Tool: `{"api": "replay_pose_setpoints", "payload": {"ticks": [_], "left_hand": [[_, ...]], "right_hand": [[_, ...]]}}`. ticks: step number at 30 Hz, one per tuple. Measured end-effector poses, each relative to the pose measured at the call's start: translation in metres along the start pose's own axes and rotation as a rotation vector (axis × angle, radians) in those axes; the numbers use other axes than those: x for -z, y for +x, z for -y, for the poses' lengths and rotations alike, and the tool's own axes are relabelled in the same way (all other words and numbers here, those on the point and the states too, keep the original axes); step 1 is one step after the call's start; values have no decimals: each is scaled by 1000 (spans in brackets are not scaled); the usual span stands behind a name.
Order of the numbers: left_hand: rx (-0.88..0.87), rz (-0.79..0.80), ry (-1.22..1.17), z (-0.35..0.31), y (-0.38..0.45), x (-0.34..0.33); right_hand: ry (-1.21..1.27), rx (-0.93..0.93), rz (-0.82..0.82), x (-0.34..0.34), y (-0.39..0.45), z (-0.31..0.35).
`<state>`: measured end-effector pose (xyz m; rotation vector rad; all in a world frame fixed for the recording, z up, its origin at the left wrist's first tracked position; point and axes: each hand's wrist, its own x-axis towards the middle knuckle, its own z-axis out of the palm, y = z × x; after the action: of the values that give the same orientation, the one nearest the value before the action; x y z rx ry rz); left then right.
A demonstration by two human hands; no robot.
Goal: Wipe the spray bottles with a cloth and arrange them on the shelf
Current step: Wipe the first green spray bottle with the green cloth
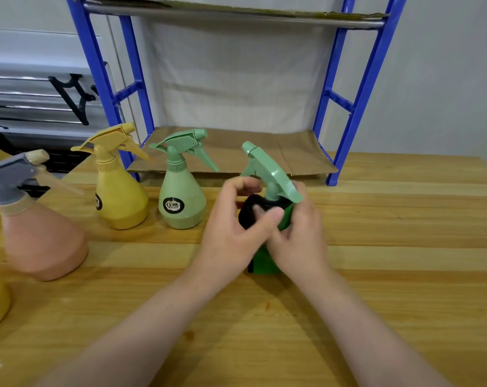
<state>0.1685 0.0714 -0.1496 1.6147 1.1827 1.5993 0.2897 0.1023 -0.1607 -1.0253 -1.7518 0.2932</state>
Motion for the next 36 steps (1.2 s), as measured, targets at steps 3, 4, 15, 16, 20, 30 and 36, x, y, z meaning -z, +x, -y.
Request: {"api": "replay_pose_setpoints", "payload": {"ticks": [3,4,15,16,20,30,36], "left_hand": [[-20,-11,-7,-2,-5,-7],[-20,-51,-24,-4,-5,-7],[108,-167,-172,-9,7,4],[104,-178,-178,-9,8,5],[95,-245,-224,-5,9,7],[-1,-260,-449,-12,12,19],[-40,-229,-510,-11,15,24]], "right_hand": [[-120,62,55,-2,-2,-2],[-153,86,80,-2,-2,-2],[-153,-29,251,-8,-4,5],[-132,-50,281,-8,-5,4],[-58,-85,412,-12,-6,-6],[237,-289,576,4,-4,-10],[296,-219,359,-5,-4,-6]]}}
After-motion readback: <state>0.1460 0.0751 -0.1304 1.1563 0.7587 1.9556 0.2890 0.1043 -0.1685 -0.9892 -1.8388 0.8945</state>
